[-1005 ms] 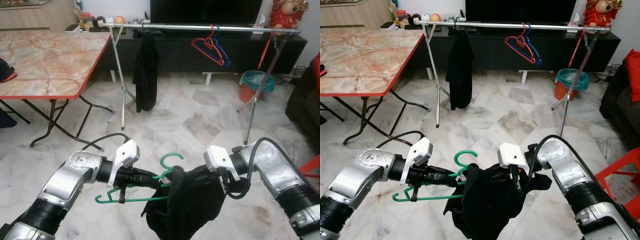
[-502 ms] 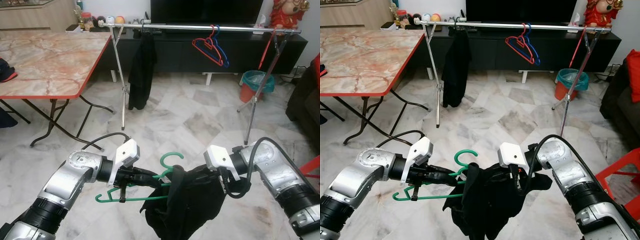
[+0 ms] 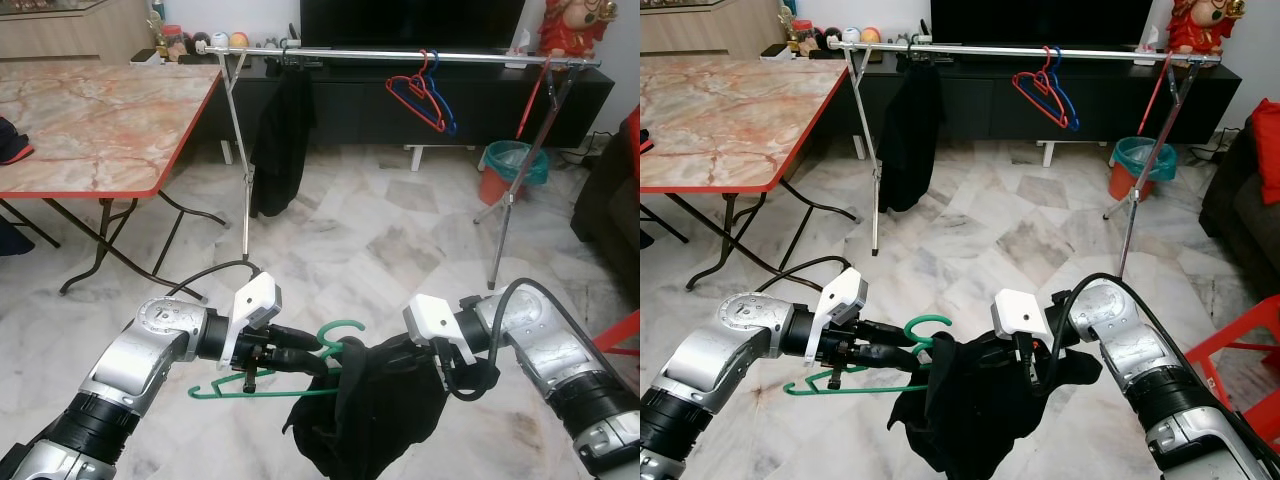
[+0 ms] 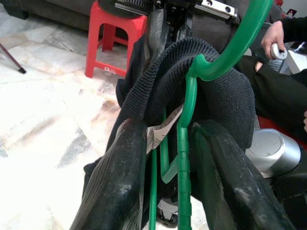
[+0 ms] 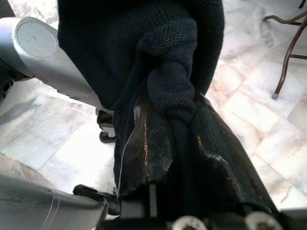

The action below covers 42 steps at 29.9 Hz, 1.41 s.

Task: Hang hanger

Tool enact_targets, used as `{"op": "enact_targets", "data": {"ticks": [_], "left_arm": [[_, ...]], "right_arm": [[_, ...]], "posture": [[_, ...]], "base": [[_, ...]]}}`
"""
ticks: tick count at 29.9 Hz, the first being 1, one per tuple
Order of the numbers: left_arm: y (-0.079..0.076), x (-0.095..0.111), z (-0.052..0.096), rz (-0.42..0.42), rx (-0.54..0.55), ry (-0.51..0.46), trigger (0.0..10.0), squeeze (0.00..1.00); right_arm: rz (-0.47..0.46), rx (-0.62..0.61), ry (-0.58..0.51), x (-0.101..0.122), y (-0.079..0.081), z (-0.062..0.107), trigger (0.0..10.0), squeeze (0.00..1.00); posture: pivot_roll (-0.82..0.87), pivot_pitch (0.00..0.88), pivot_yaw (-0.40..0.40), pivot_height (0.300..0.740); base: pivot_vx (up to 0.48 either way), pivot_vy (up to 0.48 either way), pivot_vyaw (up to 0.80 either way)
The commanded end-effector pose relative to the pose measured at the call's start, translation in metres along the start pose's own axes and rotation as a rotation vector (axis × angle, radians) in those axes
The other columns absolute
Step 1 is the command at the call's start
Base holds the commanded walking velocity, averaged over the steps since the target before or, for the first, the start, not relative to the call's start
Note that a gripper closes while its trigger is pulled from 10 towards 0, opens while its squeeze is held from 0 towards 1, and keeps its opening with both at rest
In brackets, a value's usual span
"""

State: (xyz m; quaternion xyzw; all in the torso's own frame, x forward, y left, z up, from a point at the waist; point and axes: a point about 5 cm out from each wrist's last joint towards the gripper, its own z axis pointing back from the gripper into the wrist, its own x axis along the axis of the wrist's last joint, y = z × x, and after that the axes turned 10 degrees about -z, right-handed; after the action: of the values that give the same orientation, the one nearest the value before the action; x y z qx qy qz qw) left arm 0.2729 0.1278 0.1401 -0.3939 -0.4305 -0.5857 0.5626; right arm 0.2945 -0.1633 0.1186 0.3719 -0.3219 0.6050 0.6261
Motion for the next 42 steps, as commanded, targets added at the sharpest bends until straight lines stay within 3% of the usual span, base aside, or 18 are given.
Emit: {"op": "enact_targets", "data": {"ticks": [1, 10, 15, 18, 20, 22, 23, 24, 25, 26, 27, 28, 30, 31, 36, 38, 39, 42], "left_arm": [[-0.002, 0.003, 0.009, -0.011, -0.008, 0.013, 10.0, 1.0], [-0.009, 0.0, 0.03, 0.01, 0.006, 0.036, 10.0, 1.0], [-0.009, -0.003, 0.042, 0.03, 0.07, 0.034, 10.0, 1.0], [-0.001, -0.005, 0.057, 0.05, 0.197, 0.012, 10.0, 1.0], [0.007, -0.009, 0.072, 0.067, 0.343, -0.02, 10.0, 1.0], [0.01, -0.011, 0.077, 0.08, 0.389, -0.03, 10.0, 1.0], [0.02, -0.019, 0.091, 0.097, 0.559, -0.046, 10.0, 1.0], [0.025, -0.023, 0.1, 0.098, 0.655, -0.051, 10.0, 1.0], [0.029, -0.027, 0.107, 0.107, 0.745, -0.048, 10.0, 0.8], [0.031, -0.03, 0.112, 0.113, 0.796, -0.046, 10.0, 0.8], [0.033, -0.034, 0.119, 0.119, 0.881, -0.057, 10.0, 0.0], [0.035, -0.04, 0.129, 0.146, 1.019, -0.094, 10.0, 0.0], [0.035, -0.042, 0.132, 0.158, 1.06, -0.108, 10.0, 0.0], [0.034, -0.048, 0.136, 0.184, 1.159, -0.112, 10.0, 0.0], [0.032, -0.068, 0.141, 0.264, 1.36, -0.115, 10.0, 0.0], [0.026, -0.089, 0.131, 0.334, 1.387, -0.08, 10.0, 0.0], [0.026, -0.089, 0.131, 0.334, 1.387, -0.08, 10.0, 0.0], [0.018, -0.109, 0.113, 0.391, 1.336, 0.003, 10.0, 0.0]], "right_arm": [[0.022, -0.019, -0.002, 0.002, -0.001, 0.001, 0.0, 0.0], [0.022, -0.066, 0.045, -0.005, -0.006, 0.002, 0.0, 0.0], [0.02, -0.081, 0.058, -0.008, -0.007, 0.003, 0.0, 0.0], [0.017, -0.094, 0.062, -0.009, -0.009, 0.005, 0.0, 0.0], [0.016, -0.106, 0.063, -0.009, -0.01, 0.008, 0.0, 0.0], [0.016, -0.108, 0.063, -0.009, -0.011, 0.009, 0.0, 0.0], [0.017, -0.121, 0.062, -0.009, -0.012, 0.011, 0.0, 0.0], [0.017, -0.13, 0.06, -0.009, -0.013, 0.012, 0.0, 0.0], [0.017, -0.137, 0.059, -0.008, -0.014, 0.013, 0.0, 0.0], [0.017, -0.141, 0.058, -0.008, -0.014, 0.014, 0.0, 0.0], [0.016, -0.153, 0.054, -0.007, -0.016, 0.016, 0.0, 0.0], [0.013, -0.182, 0.047, -0.006, -0.019, 0.02, 0.0, 0.0], [0.013, -0.192, 0.046, -0.005, -0.02, 0.021, 0.0, 0.0], [0.012, -0.208, 0.046, -0.005, -0.022, 0.024, 0.0, 0.0], [0.009, -0.249, 0.036, -0.005, -0.025, 0.028, 0.0, 0.0], [0.011, -0.272, 0.018, -0.002, -0.028, 0.028, 0.0, 0.0], [0.011, -0.272, 0.018, -0.002, -0.028, 0.028, 0.0, 0.0], [0.015, -0.295, -0.009, 0.003, -0.031, 0.028, 0.0, 0.0]], "posture": [[-0.05, 0.0, -0.005, 0.74], [-0.05, 0.0, -0.007, 0.74], [-0.04, 0.0, -0.008, 0.74], [-0.04, 0.0, -0.008, 0.74], [-0.05, 0.0, -0.007, 0.74], [-0.05, 0.0, -0.007, 0.74], [-0.05, 0.0, -0.008, 0.74], [-0.05, 0.0, -0.008, 0.74], [-0.05, 0.0, -0.01, 0.74], [-0.04, 0.0, -0.01, 0.74], [-0.04, 0.0, -0.01, 0.74], [-0.04, 0.0, -0.013, 0.74], [-0.04, 0.0, -0.013, 0.74], [-0.04, 0.0, -0.017, 0.74], [-0.04, 0.0, -0.019, 0.74], [-0.04, 0.0, -0.017, 0.74], [-0.04, 0.0, -0.017, 0.74], [-0.05, 0.0, -0.016, 0.74]], "base": [[0.0, 0.0, 0.0], [0.0, 0.0, 0.0], [0.0, 0.0, 0.0], [0.0, 0.0, 0.0], [0.0, 0.0, 0.0], [0.0, 0.0, 0.0], [0.0, 0.0, 0.0], [0.0, 0.0, 0.0], [0.0, 0.0, 0.0], [0.0, 0.0, 0.0], [0.0, 0.0, 0.0], [0.0, 0.0, 0.0], [0.0, 0.0, 0.0], [0.0, 0.0, 0.0], [0.0, 0.0, 0.0], [0.0, 0.0, 0.0], [0.0, 0.0, 0.0], [0.0, 0.0, 0.0]]}}
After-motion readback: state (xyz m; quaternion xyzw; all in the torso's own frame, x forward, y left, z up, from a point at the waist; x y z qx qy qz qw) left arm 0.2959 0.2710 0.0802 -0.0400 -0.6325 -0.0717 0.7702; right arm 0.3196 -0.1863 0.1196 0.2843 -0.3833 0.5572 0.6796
